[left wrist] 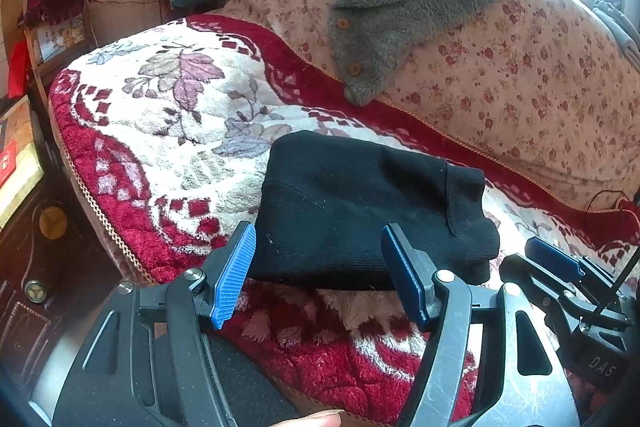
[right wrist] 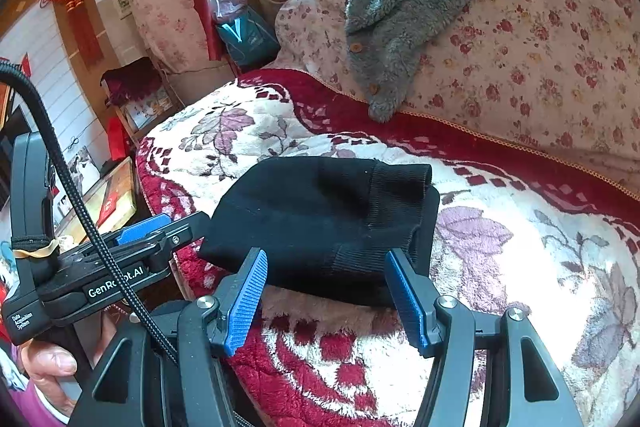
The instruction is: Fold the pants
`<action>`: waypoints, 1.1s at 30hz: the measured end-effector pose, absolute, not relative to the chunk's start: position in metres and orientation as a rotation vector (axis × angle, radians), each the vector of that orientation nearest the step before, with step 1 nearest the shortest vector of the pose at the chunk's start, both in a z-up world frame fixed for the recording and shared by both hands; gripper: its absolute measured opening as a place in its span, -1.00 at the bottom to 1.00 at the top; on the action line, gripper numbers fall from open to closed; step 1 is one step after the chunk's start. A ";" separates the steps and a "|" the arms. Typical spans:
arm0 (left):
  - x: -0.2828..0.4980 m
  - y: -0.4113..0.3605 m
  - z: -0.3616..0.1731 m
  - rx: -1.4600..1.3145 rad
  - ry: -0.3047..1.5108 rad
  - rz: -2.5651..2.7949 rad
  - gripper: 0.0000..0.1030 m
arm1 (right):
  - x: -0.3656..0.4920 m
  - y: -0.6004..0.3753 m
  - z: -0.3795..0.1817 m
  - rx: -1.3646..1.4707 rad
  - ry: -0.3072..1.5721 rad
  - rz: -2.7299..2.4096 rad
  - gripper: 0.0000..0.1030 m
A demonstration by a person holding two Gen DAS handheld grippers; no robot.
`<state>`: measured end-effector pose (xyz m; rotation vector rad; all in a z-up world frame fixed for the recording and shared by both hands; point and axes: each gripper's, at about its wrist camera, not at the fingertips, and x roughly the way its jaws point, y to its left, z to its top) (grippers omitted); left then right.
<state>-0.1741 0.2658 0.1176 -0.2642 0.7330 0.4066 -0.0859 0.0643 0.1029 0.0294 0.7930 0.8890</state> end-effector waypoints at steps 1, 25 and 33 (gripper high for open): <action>-0.175 0.266 0.118 -0.263 0.732 0.410 0.29 | -0.086 0.065 0.103 0.030 0.792 0.891 0.15; -0.167 0.273 0.110 -0.259 0.746 0.435 0.29 | -0.080 0.084 0.095 0.003 0.827 0.898 0.15; -0.164 0.275 0.107 -0.256 0.751 0.437 0.29 | -0.078 0.089 0.093 -0.007 0.836 0.900 0.15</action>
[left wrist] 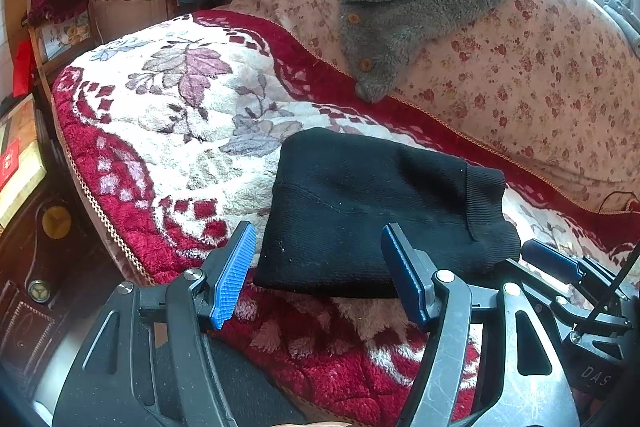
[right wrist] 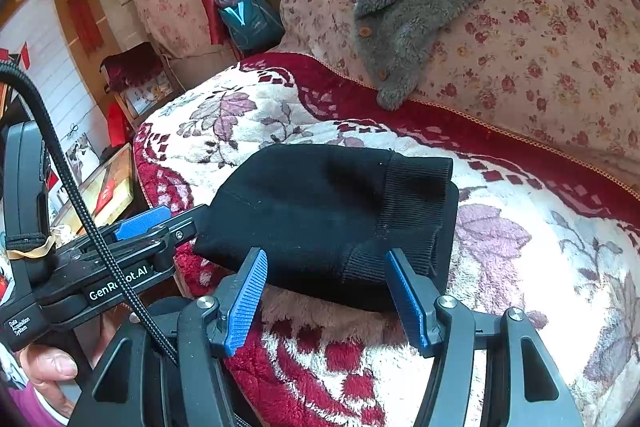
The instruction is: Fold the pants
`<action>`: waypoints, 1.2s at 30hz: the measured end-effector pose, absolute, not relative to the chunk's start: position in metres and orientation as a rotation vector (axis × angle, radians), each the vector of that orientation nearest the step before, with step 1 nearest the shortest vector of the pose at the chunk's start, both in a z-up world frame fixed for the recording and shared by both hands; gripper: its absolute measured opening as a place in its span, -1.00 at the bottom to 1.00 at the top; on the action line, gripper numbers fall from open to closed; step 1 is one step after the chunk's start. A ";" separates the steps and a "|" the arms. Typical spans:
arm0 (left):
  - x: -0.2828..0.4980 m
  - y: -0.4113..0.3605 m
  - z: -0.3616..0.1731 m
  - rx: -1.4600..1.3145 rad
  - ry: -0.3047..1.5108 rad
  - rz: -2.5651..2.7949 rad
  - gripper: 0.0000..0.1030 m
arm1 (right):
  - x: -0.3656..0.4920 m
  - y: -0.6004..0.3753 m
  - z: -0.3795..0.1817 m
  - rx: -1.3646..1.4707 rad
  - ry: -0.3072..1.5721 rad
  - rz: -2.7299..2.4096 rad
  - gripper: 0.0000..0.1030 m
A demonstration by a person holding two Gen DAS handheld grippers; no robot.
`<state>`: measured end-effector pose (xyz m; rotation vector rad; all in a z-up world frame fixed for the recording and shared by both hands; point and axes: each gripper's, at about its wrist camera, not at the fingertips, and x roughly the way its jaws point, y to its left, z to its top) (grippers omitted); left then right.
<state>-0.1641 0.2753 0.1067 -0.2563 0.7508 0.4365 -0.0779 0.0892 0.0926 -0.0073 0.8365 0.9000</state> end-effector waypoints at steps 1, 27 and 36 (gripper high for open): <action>-0.163 0.275 0.107 -0.253 0.750 0.437 0.29 | -0.078 0.090 0.092 -0.007 0.837 0.900 0.15; -0.147 0.280 0.097 -0.225 0.771 0.435 0.29 | -0.058 0.099 0.082 0.003 0.877 0.886 0.15; -0.144 0.281 0.098 -0.174 0.727 0.453 0.29 | -0.053 0.104 0.078 0.003 0.887 0.895 0.15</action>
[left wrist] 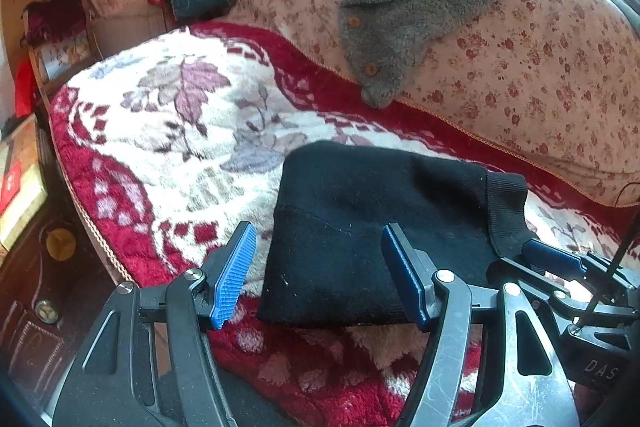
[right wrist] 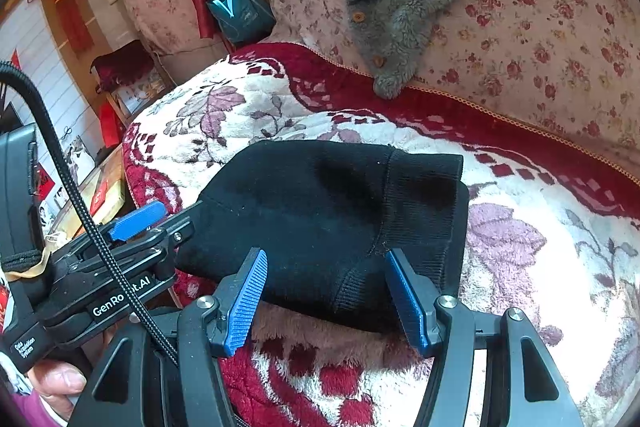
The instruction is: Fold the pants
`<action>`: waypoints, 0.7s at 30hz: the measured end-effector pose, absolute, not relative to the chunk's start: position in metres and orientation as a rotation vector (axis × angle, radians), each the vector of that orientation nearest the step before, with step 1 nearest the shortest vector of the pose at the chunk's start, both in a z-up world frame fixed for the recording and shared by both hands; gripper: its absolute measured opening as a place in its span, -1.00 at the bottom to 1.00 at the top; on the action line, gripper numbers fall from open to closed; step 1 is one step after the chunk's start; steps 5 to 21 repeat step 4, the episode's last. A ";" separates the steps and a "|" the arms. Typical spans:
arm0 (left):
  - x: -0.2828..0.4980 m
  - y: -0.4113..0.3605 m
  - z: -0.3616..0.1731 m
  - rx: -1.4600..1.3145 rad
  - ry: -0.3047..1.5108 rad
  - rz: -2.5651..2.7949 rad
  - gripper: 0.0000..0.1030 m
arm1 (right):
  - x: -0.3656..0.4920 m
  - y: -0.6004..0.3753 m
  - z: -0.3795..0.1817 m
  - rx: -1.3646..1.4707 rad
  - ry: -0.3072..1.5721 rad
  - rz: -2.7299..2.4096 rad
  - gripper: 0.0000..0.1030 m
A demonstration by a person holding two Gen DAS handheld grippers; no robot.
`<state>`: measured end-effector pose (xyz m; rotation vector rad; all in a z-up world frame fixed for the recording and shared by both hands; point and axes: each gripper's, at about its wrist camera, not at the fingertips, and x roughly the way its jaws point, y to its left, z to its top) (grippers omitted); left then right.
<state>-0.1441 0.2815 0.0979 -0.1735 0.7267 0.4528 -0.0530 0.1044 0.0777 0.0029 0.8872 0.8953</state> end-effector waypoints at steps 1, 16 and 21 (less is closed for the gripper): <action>-0.144 0.280 0.098 -0.166 0.726 0.451 0.29 | -0.053 0.104 0.077 0.005 0.887 0.897 0.15; -0.143 0.273 0.101 -0.156 0.730 0.434 0.29 | -0.052 0.096 0.078 0.015 0.881 0.894 0.15; -0.143 0.273 0.101 -0.156 0.730 0.434 0.29 | -0.052 0.096 0.078 0.015 0.881 0.894 0.15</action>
